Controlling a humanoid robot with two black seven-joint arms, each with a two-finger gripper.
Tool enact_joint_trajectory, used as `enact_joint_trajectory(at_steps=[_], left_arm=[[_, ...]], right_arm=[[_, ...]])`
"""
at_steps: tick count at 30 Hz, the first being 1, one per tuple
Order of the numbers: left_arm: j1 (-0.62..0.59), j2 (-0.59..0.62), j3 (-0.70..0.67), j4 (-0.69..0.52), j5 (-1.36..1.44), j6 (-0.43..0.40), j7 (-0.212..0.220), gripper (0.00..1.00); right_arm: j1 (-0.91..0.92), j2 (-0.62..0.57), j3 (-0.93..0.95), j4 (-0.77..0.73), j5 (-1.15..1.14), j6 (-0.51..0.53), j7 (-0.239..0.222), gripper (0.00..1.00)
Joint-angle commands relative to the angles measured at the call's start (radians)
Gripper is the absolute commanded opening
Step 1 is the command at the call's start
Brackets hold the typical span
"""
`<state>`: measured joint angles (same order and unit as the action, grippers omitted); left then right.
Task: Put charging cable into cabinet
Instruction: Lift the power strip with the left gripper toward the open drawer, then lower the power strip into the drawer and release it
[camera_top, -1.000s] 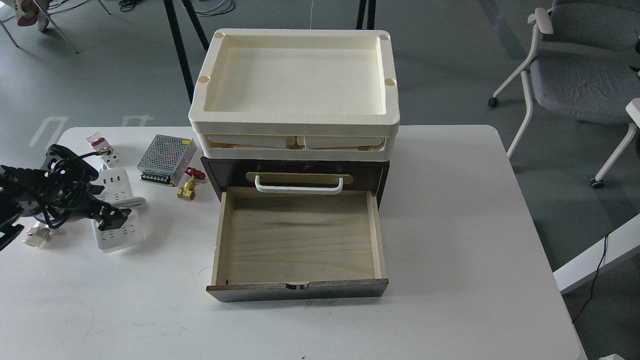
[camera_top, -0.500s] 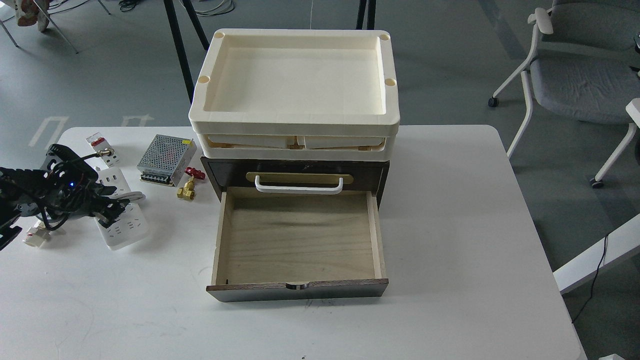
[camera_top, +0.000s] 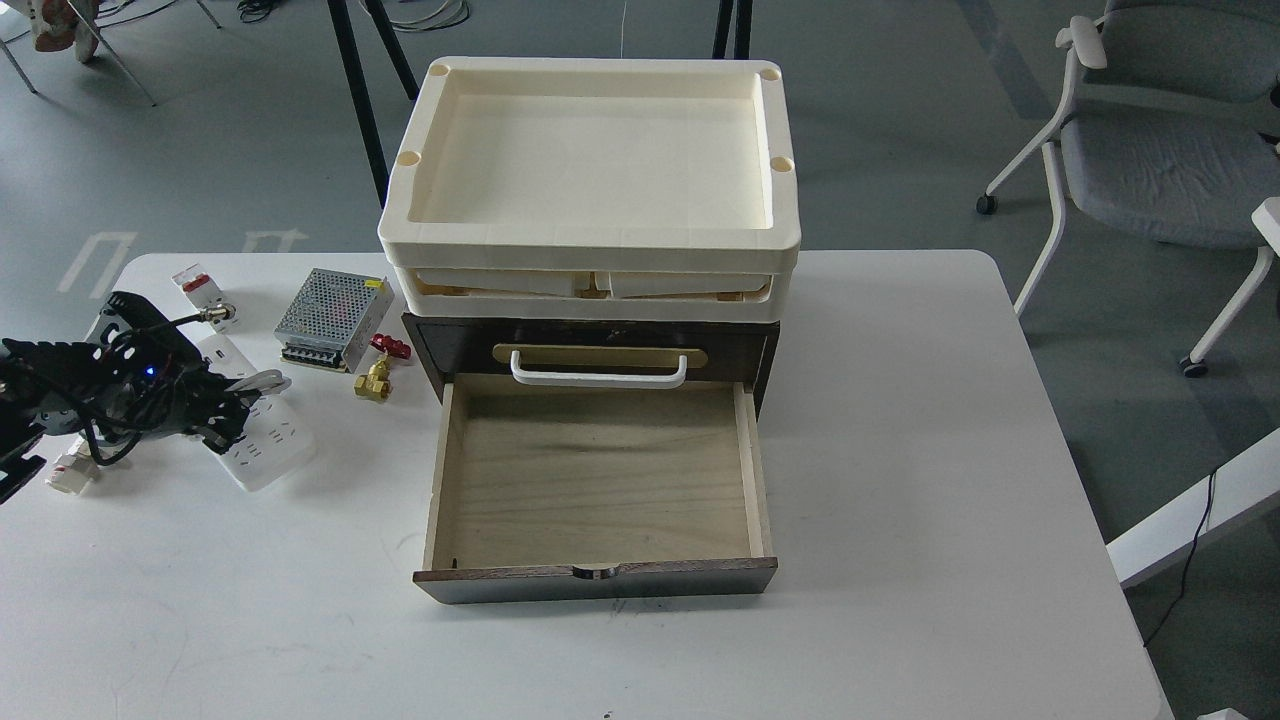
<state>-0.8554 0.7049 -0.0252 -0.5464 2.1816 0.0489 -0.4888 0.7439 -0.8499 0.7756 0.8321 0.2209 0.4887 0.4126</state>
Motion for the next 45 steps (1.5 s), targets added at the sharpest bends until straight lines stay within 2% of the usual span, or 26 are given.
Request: enact_joint_trajectory(at_steps=[1,4,8,10,15,20,23,28,34,42,45], left_arm=[[-0.030,0.056,0.001,-0.059,0.000,0.002,0.000,0.00],[-0.034,0.146,-0.004,-0.145,0.000,-0.030,0.000,0.00],[-0.066,0.318,-0.004,-0.358,0.000,-0.132,0.000,0.00],[-0.071,0.430,-0.007,-0.499,-0.046,-0.158,0.000,0.00],[-0.060,0.692,0.001,-0.939,-0.183,-0.164,0.000,0.00],[-0.013,0.833,0.001,-1.211,-0.353,-0.169,0.000,0.00],[0.015,0.811,-0.005,-1.224,-0.393,-0.170,0.000,0.00],[0.088,0.678,-0.007,-1.224,-0.528,-0.173,0.000,0.00],[0.059,0.581,-0.036,-1.224,-0.790,-0.207,0.000,0.00],[0.045,0.495,-0.160,-1.222,-0.919,-0.369,0.000,0.00],[0.050,0.415,-0.173,-1.218,-0.948,-0.376,0.000,0.00]], right_arm=[[0.000,-0.001,0.004,0.001,0.000,0.000,0.000,1.00],[0.000,-0.011,0.002,0.001,0.000,0.000,0.000,1.00],[0.000,-0.014,0.004,-0.002,0.000,0.000,0.000,1.00],[0.000,-0.014,0.004,-0.002,0.000,0.000,0.000,1.00],[0.000,-0.014,0.004,0.004,0.000,0.000,0.000,1.00],[0.000,-0.014,0.004,0.004,0.000,0.000,0.000,1.00],[-0.008,-0.015,0.004,0.004,0.000,0.000,0.000,1.00],[-0.011,-0.021,0.004,0.001,-0.002,0.000,0.000,1.00],[-0.012,-0.020,0.002,-0.002,-0.002,0.000,0.000,1.00],[-0.023,-0.041,0.004,-0.004,-0.002,0.000,0.000,1.00],[-0.034,-0.041,0.004,-0.004,-0.002,0.000,0.000,1.00]])
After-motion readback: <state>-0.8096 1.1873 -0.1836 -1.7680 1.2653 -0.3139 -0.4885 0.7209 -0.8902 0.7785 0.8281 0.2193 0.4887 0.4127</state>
